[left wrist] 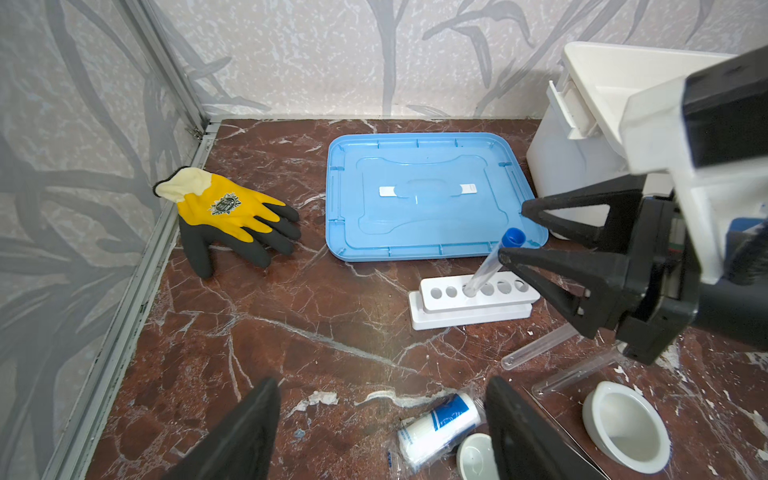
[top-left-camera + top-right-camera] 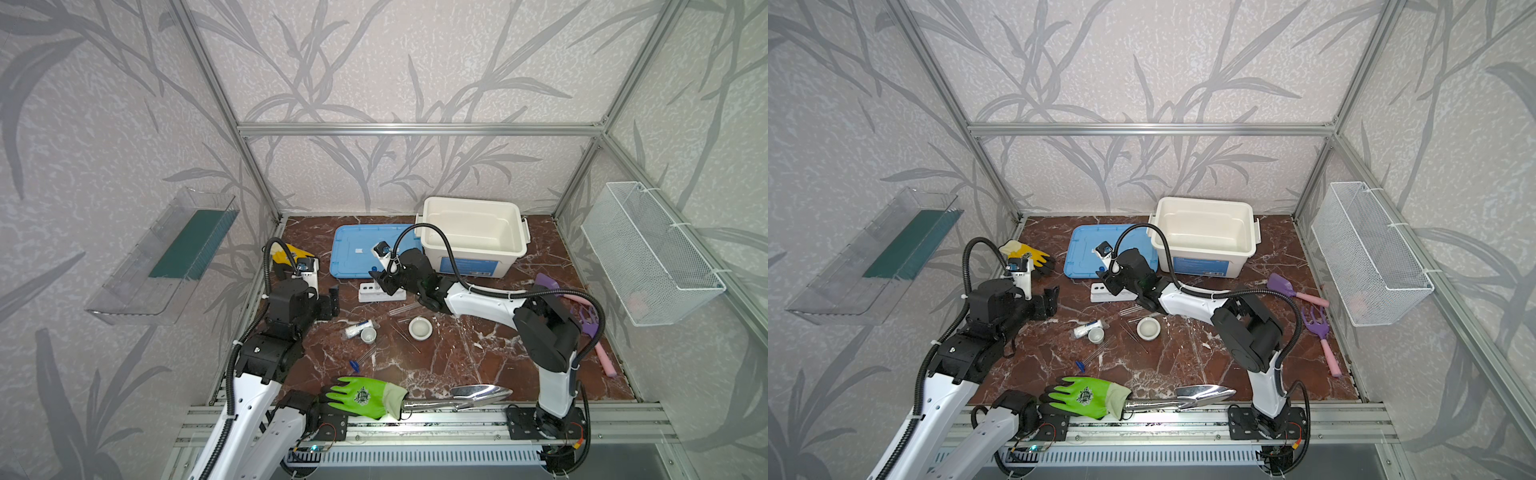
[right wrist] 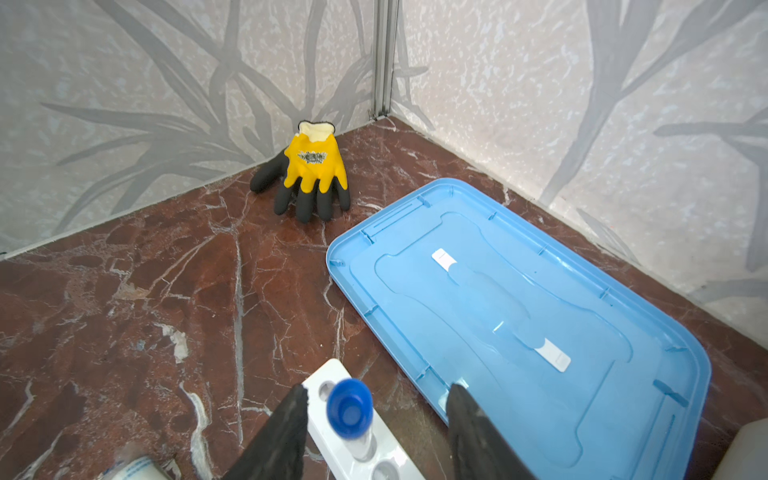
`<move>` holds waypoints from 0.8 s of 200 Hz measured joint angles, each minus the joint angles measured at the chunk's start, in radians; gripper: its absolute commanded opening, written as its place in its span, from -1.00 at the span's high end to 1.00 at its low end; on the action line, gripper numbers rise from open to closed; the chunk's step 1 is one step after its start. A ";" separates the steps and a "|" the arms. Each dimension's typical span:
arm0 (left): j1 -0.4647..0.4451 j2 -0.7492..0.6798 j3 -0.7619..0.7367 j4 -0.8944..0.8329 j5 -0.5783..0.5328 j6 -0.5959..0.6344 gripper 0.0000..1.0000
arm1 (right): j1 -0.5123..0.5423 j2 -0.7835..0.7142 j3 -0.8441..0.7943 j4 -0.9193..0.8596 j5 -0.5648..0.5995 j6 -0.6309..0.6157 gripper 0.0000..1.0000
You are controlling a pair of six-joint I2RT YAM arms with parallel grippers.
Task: Organize the chemistry lab equipment
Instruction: 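Lower the blue-capped tube into a hole of the white rack with the right gripper, then release and raise the right gripper while the left gripper reaches a second blue-capped tube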
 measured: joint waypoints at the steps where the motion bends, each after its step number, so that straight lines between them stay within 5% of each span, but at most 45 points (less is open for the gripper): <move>1: 0.000 0.000 0.000 0.000 0.001 0.000 -0.56 | -0.001 -0.005 -0.001 -0.001 0.000 0.000 -0.11; 68: -0.067 0.034 0.001 0.008 0.042 0.026 -0.53 | -0.089 -0.226 -0.102 -0.029 -0.098 0.062 -0.10; 160: -0.484 0.360 0.090 0.126 -0.064 0.085 -0.37 | -0.306 -0.603 -0.381 -0.187 -0.177 0.168 -0.07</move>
